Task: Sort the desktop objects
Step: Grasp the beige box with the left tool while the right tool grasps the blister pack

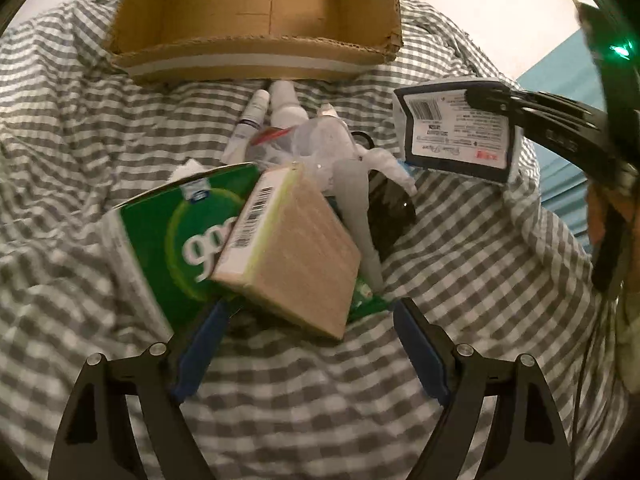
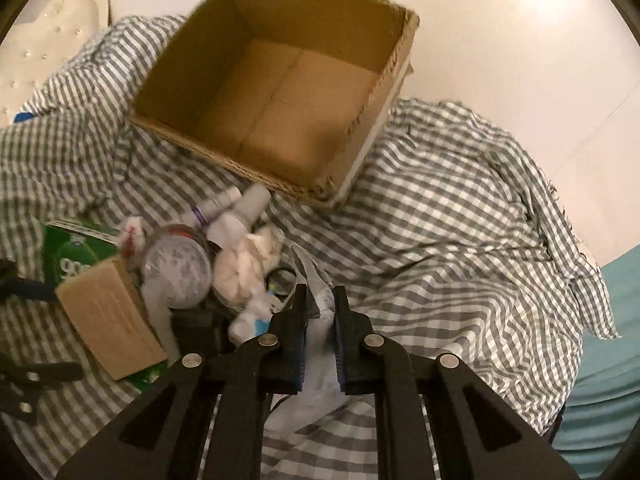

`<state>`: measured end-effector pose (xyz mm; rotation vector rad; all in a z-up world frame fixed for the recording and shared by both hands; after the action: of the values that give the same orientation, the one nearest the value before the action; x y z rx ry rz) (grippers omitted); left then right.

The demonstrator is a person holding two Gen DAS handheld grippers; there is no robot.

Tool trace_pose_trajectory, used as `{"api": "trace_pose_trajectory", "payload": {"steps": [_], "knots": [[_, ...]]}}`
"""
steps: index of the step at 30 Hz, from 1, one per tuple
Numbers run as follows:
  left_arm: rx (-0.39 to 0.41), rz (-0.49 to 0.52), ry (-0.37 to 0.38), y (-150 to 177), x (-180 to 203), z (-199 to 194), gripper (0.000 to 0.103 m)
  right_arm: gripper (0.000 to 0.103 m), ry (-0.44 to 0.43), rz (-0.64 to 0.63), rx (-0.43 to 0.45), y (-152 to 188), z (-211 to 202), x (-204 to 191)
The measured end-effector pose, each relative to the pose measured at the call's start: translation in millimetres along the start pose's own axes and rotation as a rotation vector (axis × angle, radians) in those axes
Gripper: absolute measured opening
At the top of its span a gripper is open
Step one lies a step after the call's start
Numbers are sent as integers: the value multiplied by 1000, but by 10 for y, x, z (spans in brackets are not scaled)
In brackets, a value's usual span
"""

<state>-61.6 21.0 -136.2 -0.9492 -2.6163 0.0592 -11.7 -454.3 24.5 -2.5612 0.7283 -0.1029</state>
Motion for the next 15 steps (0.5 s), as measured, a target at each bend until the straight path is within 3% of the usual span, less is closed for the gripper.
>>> {"api": "trace_pose_trajectory", "payload": {"steps": [1, 3, 5, 8, 15], "knots": [[-3, -7, 29, -39, 14, 55, 87, 10, 4, -4, 9, 0, -22, -20], [-29, -22, 57, -86, 45, 151, 77, 10, -1, -15, 10, 7, -43, -52], [-54, -14, 21, -100, 79, 224, 46, 10, 1, -22, 17, 16, -64, -73], [-72, 13, 33, -123, 147, 276, 27, 10, -13, -20, 25, 31, -115, -72], [13, -28, 148, -287, 158, 88, 30, 10, -50, -29, 25, 42, -125, -53]]}}
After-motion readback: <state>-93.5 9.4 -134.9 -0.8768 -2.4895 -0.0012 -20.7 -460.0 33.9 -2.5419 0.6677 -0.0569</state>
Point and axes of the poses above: each gripper's, at about its wrist camera, not at the fingertips, and z roughly the way its jaws point, x to its right, y to its underside, the point moved 4 cm from there along z, roughly the way its jaws point, and after that the axes turned 6 degrees about -x, right-handed, at the moved point
